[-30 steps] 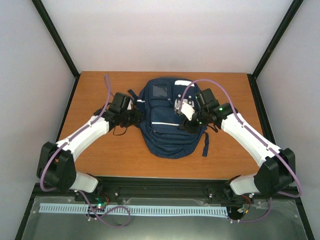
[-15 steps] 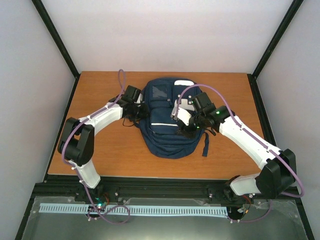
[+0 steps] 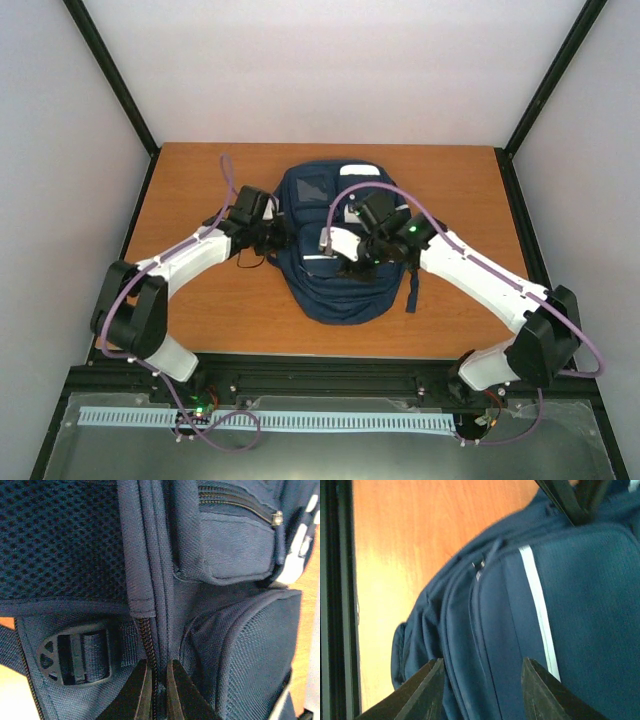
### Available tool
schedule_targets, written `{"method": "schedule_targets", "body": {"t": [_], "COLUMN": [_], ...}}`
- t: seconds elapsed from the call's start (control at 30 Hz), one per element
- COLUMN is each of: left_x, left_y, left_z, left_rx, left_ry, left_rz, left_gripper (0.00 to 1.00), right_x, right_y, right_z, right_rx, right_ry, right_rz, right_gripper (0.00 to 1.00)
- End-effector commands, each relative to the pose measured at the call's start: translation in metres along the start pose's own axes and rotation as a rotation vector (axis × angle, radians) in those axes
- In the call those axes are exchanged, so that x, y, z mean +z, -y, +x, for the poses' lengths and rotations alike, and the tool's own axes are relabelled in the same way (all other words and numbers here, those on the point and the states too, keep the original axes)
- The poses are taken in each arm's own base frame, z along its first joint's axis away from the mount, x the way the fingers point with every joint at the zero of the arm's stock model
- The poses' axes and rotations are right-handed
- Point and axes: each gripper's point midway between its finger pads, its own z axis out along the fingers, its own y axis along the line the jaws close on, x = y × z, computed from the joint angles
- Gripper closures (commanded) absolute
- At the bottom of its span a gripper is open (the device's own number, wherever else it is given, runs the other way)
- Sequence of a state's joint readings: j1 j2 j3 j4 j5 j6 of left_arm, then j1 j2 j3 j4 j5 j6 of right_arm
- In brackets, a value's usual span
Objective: Pack the student bag
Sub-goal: Zip the student bag at the center of the board.
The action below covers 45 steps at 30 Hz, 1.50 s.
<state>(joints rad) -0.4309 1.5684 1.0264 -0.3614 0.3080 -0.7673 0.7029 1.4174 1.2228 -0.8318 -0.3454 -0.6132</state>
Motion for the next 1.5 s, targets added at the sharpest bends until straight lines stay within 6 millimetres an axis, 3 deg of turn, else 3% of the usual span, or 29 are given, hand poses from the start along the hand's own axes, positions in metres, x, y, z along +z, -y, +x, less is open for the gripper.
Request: {"method": "schedule_targets", "body": {"t": [0.0, 0.13, 0.53, 1.03, 1.47], "left_x": [-0.030, -0.043, -0.051, -0.057, -0.052], "left_y": [0.032, 0.044, 0.050, 0.053, 0.047], "left_z": [0.001, 0.000, 0.002, 0.003, 0.001], "left_rx": [-0.005, 0.026, 0.051, 0.075, 0.086], "left_ry": [0.029, 0.047, 0.053, 0.059, 0.064], "left_rz": [0.124, 0.159, 0.188, 0.195, 0.163], "left_gripper": [0.99, 0.99, 0.99, 0.99, 0.99], "right_x": [0.003, 0.015, 0.040, 0.084, 0.077], "right_y": [-0.016, -0.032, -0.029, -0.007, -0.028], "right_z": [-0.022, -0.035, -0.071, -0.057, -0.035], "right_rx": [-0.206, -0.341, -0.464, -0.502, -0.430], "right_ry": [-0.040, -0.077, -0.094, -0.250, -0.289], "right_rz": [0.036, 0.048, 0.066, 0.081, -0.018], "right_gripper": [0.57, 0.57, 0.56, 0.56, 0.80]}}
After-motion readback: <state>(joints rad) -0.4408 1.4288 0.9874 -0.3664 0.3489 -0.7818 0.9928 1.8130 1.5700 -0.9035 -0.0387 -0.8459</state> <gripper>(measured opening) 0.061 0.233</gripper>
